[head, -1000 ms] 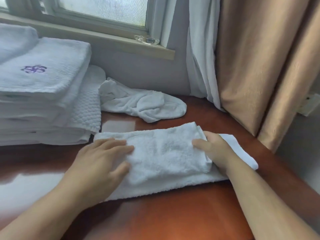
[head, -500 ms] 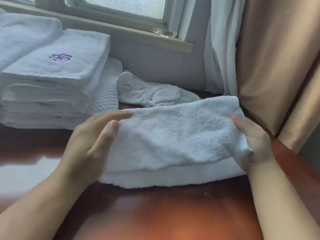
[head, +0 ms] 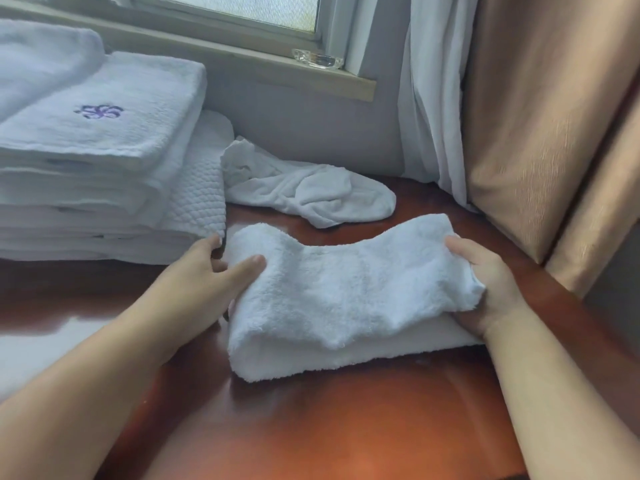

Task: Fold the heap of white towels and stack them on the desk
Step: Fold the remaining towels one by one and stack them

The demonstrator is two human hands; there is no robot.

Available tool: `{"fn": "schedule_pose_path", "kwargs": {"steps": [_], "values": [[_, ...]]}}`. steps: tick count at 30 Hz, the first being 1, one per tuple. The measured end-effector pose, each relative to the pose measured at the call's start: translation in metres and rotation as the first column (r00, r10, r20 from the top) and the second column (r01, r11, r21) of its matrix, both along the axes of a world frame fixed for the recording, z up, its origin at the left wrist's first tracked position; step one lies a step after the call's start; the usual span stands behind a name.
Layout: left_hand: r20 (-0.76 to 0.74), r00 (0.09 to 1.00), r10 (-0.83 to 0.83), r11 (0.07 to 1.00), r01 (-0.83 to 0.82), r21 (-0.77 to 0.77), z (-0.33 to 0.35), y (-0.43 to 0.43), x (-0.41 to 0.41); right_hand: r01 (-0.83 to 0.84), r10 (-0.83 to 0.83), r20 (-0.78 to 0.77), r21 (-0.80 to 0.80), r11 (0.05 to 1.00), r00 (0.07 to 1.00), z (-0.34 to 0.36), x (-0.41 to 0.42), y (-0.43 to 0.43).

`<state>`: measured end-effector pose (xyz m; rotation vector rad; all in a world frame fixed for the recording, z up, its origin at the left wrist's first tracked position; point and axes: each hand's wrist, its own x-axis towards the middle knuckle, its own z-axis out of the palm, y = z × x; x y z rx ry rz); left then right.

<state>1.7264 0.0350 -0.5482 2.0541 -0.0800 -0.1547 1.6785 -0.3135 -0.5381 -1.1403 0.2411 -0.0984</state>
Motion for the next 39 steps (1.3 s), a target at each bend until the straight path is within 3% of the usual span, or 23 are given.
{"fn": "schedule_pose_path", "kwargs": {"steps": [2,5,8,10,13,17,21,26,28,32,34,37,39], "values": [[-0.069,0.994,-0.090,0.996,0.088,-0.034,0.005,0.000,-0.003,-0.035,0.035,0.008,0.016,0.999,0.999,-0.001,-0.001,0.001],[-0.099,0.975,-0.200,0.960,0.175,-0.220,0.010,-0.003,-0.013,-0.101,0.101,0.005,0.013,0.995,0.995,-0.002,-0.003,0.004],[-0.151,0.957,-0.248,0.899,0.169,-0.404,0.008,-0.004,-0.018,-0.113,0.118,0.054,-0.094,0.989,0.992,0.001,-0.004,0.004],[-0.183,0.965,-0.186,0.893,0.089,-0.442,0.005,0.000,-0.017,-0.039,0.058,0.116,-0.158,0.987,0.992,0.005,-0.004,-0.002],[-0.185,0.981,-0.060,0.886,-0.033,-0.462,0.003,0.011,-0.009,0.078,-0.055,0.136,-0.166,0.983,0.989,0.008,-0.003,-0.011],[-0.171,0.985,-0.009,0.881,-0.073,-0.467,0.001,0.016,-0.003,0.146,-0.144,0.022,-0.127,0.981,0.989,0.006,-0.003,-0.018],[-0.127,0.991,0.051,0.906,-0.099,-0.412,-0.003,0.013,-0.001,0.381,-0.399,-0.004,-0.288,0.878,0.917,0.002,-0.002,-0.019],[-0.059,0.997,0.059,0.961,-0.073,-0.266,-0.005,0.011,-0.001,0.437,-0.480,-0.006,-0.406,0.803,0.877,0.004,-0.004,-0.025],[-0.006,0.997,0.079,0.980,-0.078,-0.182,-0.006,0.008,-0.002,0.434,-0.515,0.006,-0.547,0.716,0.857,0.002,-0.006,-0.027],[0.209,0.974,0.088,0.991,-0.107,0.079,-0.010,-0.008,-0.006,0.314,-0.571,0.088,-0.897,0.311,0.816,0.006,-0.010,-0.026],[0.284,0.957,0.065,0.985,-0.106,0.133,-0.012,-0.013,-0.006,0.197,-0.567,0.060,-0.963,0.183,0.822,0.007,-0.011,-0.023],[0.328,0.944,0.006,0.988,-0.056,0.142,-0.014,-0.012,-0.006,0.129,-0.574,0.054,-0.987,0.092,0.817,0.010,-0.012,-0.022],[0.318,0.946,-0.066,0.994,0.036,0.101,-0.013,-0.010,-0.008,0.119,-0.571,0.017,-0.983,0.142,0.821,0.012,-0.011,-0.021]]}}
